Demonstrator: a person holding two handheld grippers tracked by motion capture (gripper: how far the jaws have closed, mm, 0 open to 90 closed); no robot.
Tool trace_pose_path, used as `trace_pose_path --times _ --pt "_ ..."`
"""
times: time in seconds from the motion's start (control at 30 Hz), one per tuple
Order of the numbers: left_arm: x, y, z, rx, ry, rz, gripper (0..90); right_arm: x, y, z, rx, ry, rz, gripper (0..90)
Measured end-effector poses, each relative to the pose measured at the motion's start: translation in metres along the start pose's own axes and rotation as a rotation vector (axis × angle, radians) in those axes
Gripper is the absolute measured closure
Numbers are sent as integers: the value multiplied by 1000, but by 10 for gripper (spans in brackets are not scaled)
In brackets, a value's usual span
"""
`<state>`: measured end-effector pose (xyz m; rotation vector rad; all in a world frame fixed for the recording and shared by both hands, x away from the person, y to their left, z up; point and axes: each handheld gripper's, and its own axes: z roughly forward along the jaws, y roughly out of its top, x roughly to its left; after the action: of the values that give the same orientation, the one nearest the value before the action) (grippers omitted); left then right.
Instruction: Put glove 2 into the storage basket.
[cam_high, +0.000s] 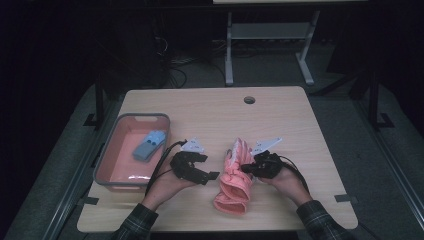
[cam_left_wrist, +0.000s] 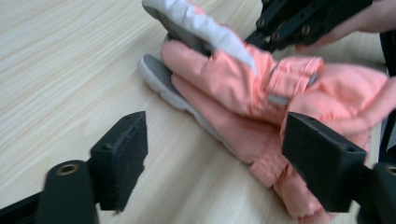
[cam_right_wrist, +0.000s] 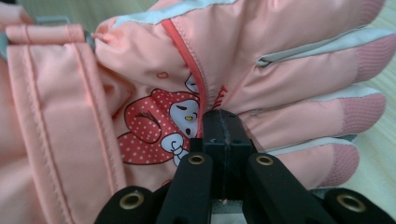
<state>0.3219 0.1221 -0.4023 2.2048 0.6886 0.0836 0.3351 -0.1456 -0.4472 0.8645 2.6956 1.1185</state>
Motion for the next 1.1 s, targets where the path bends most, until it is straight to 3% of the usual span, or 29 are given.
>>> trace_pose_path --times 0.27,0.5,0.73,0.8,1.03,1.1 --pt "6 24 20 0 -46 -20 161 3 1 2 7 -19 -8 900" --pt "8 32 45 18 -75 -45 145 4 1 3 6 -22 -13 900" --pt "16 29 58 41 -79 -82 126 4 0 3 8 -26 -13 900" --pt "20 24 68 61 -108 -121 125 4 0 3 9 -24 -11 900" --pt "26 14 77 81 -171 -182 124 3 0 2 19 -19 -5 900" --pt "30 9 82 82 -206 -225 124 3 0 2 19 -17 -2 900"
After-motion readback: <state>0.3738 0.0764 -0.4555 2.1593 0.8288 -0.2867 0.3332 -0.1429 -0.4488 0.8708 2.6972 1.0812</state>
